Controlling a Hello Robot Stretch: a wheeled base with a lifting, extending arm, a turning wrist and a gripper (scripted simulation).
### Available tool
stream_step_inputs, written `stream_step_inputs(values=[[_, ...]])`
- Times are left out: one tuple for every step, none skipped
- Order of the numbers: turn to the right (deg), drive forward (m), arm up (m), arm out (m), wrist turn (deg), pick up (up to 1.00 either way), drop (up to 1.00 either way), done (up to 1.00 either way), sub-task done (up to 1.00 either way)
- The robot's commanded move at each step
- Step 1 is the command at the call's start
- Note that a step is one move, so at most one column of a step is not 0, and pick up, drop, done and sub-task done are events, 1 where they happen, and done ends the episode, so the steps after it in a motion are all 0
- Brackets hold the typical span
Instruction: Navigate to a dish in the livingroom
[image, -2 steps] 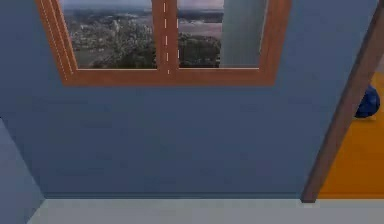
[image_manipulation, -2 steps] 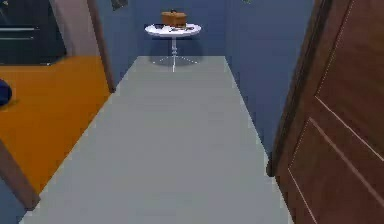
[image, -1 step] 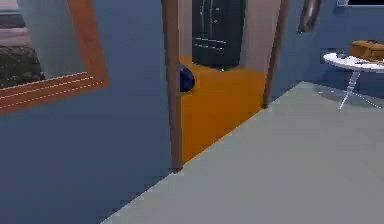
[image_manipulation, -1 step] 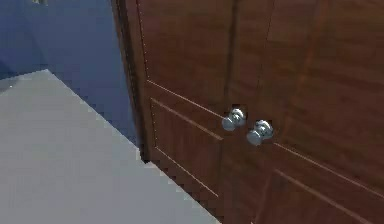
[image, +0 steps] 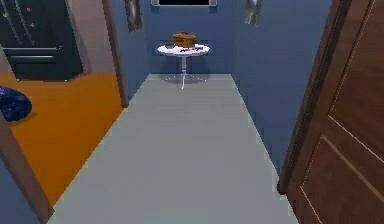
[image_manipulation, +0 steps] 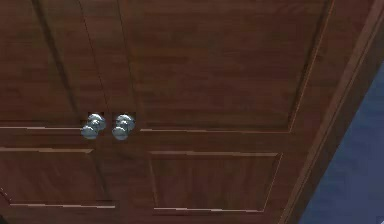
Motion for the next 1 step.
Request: stream_step_inputs(values=[[0.0,0.05,0.00,0.00,0.0,0.00,0.00,0.00,0.00]])
